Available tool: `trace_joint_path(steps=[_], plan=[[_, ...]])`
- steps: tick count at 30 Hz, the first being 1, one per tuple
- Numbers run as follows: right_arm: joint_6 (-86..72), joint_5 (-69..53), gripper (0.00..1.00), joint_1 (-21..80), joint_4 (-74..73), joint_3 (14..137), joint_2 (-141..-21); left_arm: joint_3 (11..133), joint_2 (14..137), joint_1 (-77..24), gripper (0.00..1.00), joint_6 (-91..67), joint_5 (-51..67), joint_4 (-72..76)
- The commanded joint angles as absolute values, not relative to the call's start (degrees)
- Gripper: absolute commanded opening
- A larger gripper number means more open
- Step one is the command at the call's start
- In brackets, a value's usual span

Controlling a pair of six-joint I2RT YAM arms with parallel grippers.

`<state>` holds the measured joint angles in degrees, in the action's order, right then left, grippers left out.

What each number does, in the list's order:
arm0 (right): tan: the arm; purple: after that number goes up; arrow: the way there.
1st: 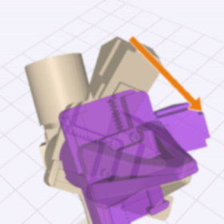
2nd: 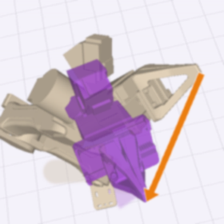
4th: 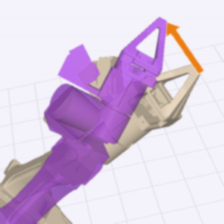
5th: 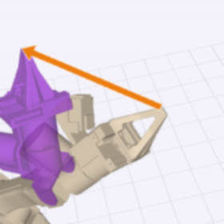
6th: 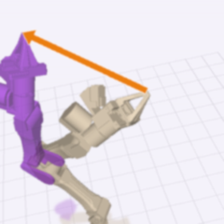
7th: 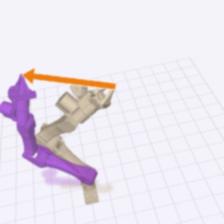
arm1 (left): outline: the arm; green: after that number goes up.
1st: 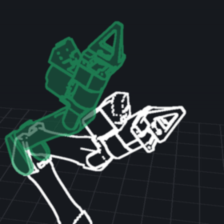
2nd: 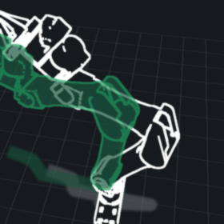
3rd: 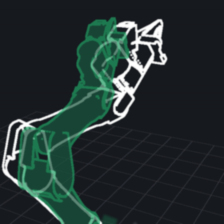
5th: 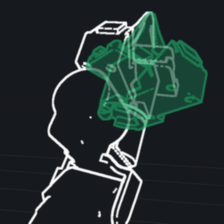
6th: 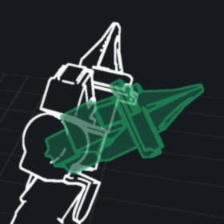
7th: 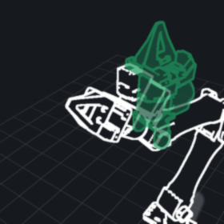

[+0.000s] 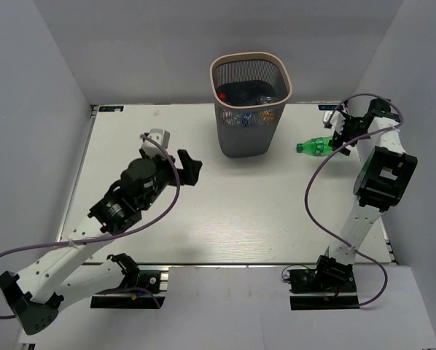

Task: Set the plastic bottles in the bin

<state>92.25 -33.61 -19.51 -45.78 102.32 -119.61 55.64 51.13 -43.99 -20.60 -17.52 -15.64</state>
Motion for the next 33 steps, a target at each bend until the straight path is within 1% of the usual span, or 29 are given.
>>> trace_joint_path(steps=[1, 3, 7, 13, 15, 18, 19, 20, 21, 23, 24, 26, 27, 29, 30, 31, 32, 33], plan=[[94.1, -30.2, 0.9, -17.5, -39.5, 102.3, -119.5, 48.6, 50.2, -43.9, 0.99, -31.2, -19.0, -21.1], [94.5, -29.4, 0.9, -16.5, -37.4, 101.8, -120.5, 46.9, 49.7, -43.9, 0.99, -33.6, -18.5, -21.1], [98.5, -27.7, 0.9, -15.2, -38.4, 102.0, -122.6, 44.1, 49.7, -43.9, 0.99, -35.6, -17.1, -20.5], [107.1, -24.6, 0.9, -13.9, -53.0, 107.7, -130.5, 44.9, 54.0, -43.9, 0.99, -35.6, -14.4, -19.1], [107.9, -23.6, 0.9, -13.8, -53.9, 108.4, -131.2, 45.5, 55.2, -43.9, 0.99, -35.1, -13.9, -19.1], [107.6, -23.2, 0.88, -13.3, -52.6, 107.4, -132.4, 45.5, 55.7, -43.9, 0.99, -35.1, -13.3, -17.9], [107.6, -23.1, 0.84, -12.8, -53.7, 108.0, -132.8, 45.5, 55.7, -43.9, 0.99, -35.1, -13.3, -17.9], [108.0, -23.1, 0.84, -12.8, -54.7, 108.4, -133.2, 45.5, 56.3, -43.9, 0.99, -35.1, -12.7, -17.3], [108.6, -23.2, 0.77, -12.7, -57.7, 109.4, -133.3, 45.5, 56.3, -43.9, 0.99, -35.1, -12.7, -17.3], [111.8, -23.7, 0.67, -12.7, -66.8, 110.7, -133.9, 45.5, 57.0, -43.9, 0.99, -35.1, -12.0, -15.7], [112.5, -24.2, 0.52, -12.7, -69.1, 111.7, -133.6, 45.0, 57.0, -43.9, 0.99, -35.1, -11.4, -15.2], [113.7, -26.5, 0.35, -12.7, -74.9, 110.6, -130.8, 45.0, 58.5, -43.9, 0.99, -35.1, -10.9, -13.6], [112.6, -29.0, 0.2, -12.7, -75.0, 108.0, -129.3, 44.4, 58.5, -43.9, 0.99, -35.1, -10.9, -13.1], [112.5, -33.9, 0.13, -13.0, -74.9, 104.0, -121.2, 43.8, 59.3, -43.9, 0.99, -35.1, -9.8, -12.0], [109.3, -37.9, 0.1, -13.2, -75.1, 103.4, -119.7, 43.8, 60.1, -43.9, 0.99, -35.1, -9.8, -10.8], [107.8, -40.1, 0.07, -13.2, -74.9, 102.8, -115.6, 43.1, 61.0, -43.9, 0.99, -35.1, -9.2, -10.1], [106.2, -47.0, 0.07, -13.2, -75.1, 102.8, -111.7, 43.1, 61.5, -43.9, 0.99, -35.1, -8.7, -9.4], [102.3, -49.5, 0.07, -12.8, -75.0, 103.2, -107.9, 43.1, 62.0, -43.9, 0.99, -34.5, -8.7, -8.3]])
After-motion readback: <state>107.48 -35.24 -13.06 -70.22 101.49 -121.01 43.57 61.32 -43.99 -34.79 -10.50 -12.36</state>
